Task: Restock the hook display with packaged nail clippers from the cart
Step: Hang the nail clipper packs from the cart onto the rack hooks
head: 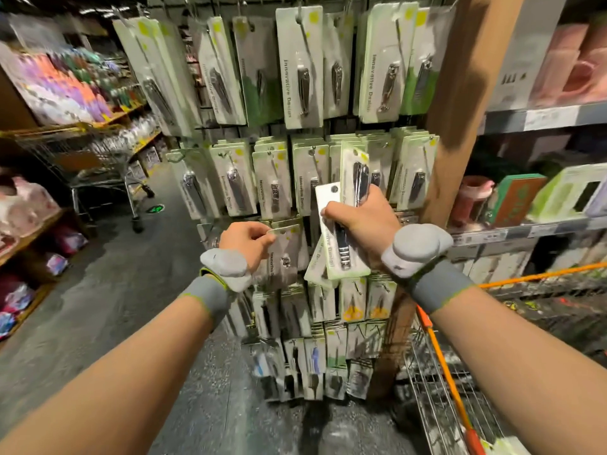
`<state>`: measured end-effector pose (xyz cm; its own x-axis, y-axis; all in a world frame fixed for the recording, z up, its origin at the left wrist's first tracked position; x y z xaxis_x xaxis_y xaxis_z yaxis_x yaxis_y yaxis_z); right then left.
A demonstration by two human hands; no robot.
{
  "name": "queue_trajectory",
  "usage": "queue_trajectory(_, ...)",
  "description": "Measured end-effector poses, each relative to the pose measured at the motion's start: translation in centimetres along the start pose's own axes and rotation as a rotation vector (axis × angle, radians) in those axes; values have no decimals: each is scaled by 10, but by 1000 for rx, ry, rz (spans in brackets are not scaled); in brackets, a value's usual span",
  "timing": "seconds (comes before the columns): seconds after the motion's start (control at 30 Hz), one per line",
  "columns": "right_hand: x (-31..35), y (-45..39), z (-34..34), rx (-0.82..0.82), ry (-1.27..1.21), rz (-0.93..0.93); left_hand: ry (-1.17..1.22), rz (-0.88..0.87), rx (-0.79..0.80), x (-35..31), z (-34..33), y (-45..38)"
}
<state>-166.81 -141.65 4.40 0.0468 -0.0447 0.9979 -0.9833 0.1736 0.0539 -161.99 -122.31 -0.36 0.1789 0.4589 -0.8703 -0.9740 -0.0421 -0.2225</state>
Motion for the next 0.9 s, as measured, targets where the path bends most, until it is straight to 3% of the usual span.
queue_trajectory(0.4, -2, -9, 2, -72, -26, -1, -81, 8, -9, 27, -22, -27)
queue_trajectory(0.5, -1, -9, 0, -73, -57, -1, -232, 15, 29, 20, -22, -27)
queue_trajectory(0.6, -1, -6, -2, -68, -101, -18, -540, 20, 136, 0, -12, -16)
queue_trajectory(0.7, 2, -2, -1, -64, -148, -26, -707, -118, 128, -31, 3, -3)
queue_trajectory(0.73, 3, 0, 0, -62, -163, -20, -619, -163, 121, -40, 7, 2)
queue_trajectory(0.8, 7, 7, 3, -76, -209, -30, -145, -88, 191, -58, 10, 14)
queue_trajectory(0.87, 10, 14, 5, -100, -279, -100, 291, 123, 432, -75, 6, 34)
queue_trajectory(0.9, 12, 18, 5, -111, -317, -133, 382, 192, 568, -83, 4, 44)
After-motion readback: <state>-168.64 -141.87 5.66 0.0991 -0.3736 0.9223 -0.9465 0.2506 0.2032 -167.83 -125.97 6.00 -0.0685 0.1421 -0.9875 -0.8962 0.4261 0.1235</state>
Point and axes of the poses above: each hand's wrist, its own y-axis away from the middle knuckle, its own z-axis out of the back of the hand, x = y × z, the point moved 4 cm from there along -y, towards the middle knuckle, and after that the axes turned 7 degrees about -z, right-handed, at the moved point
